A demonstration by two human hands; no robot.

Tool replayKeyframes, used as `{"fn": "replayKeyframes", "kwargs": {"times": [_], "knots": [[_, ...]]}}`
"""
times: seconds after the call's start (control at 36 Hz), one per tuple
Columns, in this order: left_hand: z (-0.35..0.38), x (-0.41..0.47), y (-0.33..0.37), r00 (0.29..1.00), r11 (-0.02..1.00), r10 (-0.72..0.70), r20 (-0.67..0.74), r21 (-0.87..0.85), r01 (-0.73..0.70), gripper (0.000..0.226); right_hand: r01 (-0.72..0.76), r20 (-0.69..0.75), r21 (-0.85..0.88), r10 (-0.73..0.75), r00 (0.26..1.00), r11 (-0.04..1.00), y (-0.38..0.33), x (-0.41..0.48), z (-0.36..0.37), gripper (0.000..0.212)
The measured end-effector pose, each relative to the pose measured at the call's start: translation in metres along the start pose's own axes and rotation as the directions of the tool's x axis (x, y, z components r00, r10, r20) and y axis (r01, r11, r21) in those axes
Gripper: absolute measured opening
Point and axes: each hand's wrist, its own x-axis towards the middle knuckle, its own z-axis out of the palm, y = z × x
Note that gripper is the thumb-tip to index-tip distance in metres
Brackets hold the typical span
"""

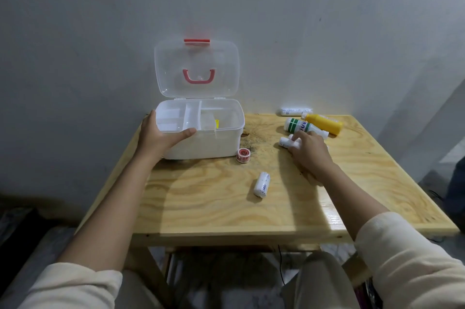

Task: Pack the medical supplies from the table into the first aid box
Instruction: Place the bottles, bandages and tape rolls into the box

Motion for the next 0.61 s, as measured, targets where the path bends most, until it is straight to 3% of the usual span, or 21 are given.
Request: {"fn": "replayKeyframes", "kwargs": {"times": [0.22, 0.42, 0.47, 0.61], "knots": [[-0.001, 0.000, 0.000, 1.000, 1.000, -0.008, -0.005, 0.002, 0.008, 0.132, 0.065, 0.057, 0.009, -0.065, 0.996, 0.998, -0.011, 0.004, 0.001, 0.031], [0.000, -0.003, 0.003, 1.000, 1.000, -0.010, -0.002, -0.017, 0.010, 0.131, 0.117, 0.199, -0.172, -0.082, 0.977, 0.978, -0.020, 0.010, -0.002, 0.043], [-0.001, -0.003, 0.003, 1.000, 1.000, -0.013, 0.005, -0.019, 0.013, 0.142, 0.106, 0.196, -0.156, -0.075, 0.978, 0.982, -0.024, 0.009, -0.001, 0.044], [-0.003, -0.004, 0.002, 1.000, 1.000, -0.017, 0.017, -0.025, 0.017, 0.145, 0.106, 0.189, -0.047, -0.096, 0.977, 0.993, -0.035, 0.007, 0.003, 0.044]]}}
